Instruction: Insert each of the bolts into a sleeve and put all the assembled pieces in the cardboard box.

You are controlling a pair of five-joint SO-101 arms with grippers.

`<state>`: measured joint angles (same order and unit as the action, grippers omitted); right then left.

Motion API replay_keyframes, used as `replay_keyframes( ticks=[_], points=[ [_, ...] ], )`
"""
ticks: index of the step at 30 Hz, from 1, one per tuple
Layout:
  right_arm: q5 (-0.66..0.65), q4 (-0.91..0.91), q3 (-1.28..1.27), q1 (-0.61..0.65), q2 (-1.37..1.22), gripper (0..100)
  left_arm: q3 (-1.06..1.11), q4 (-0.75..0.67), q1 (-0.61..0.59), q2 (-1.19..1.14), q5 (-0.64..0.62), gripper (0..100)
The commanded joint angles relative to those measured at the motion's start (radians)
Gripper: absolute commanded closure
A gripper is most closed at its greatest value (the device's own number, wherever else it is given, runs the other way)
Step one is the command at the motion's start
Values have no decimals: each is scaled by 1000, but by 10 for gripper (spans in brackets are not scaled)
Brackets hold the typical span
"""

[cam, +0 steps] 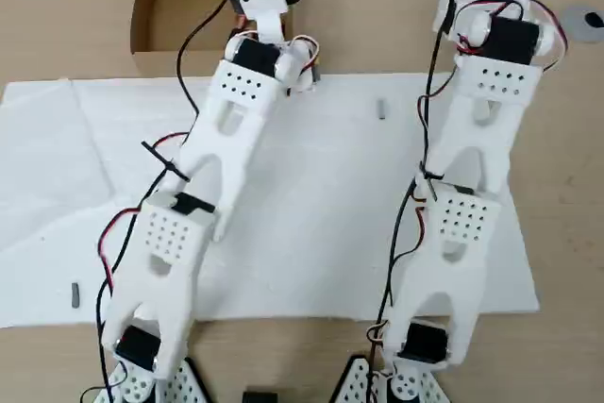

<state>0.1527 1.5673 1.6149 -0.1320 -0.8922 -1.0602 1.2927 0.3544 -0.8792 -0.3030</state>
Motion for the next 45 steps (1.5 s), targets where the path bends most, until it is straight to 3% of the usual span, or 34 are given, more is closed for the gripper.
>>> replay_keyframes(
  ticks=[1,21,34,38,45],
  points=[
    [-8,2,47,-13,91,789,-167,23,-17,-42,-11,878],
    [-14,110,51,-15,91,789,-201,-170,-64,-194,-3,879],
    [-14,109,51,-19,93,789,-209,-385,-58,-341,-11,879],
    [-14,107,51,-15,93,789,-209,-470,-60,-381,-78,879],
    [-12,77,51,-18,93,790,-207,-473,-57,-389,-83,879]
  ],
)
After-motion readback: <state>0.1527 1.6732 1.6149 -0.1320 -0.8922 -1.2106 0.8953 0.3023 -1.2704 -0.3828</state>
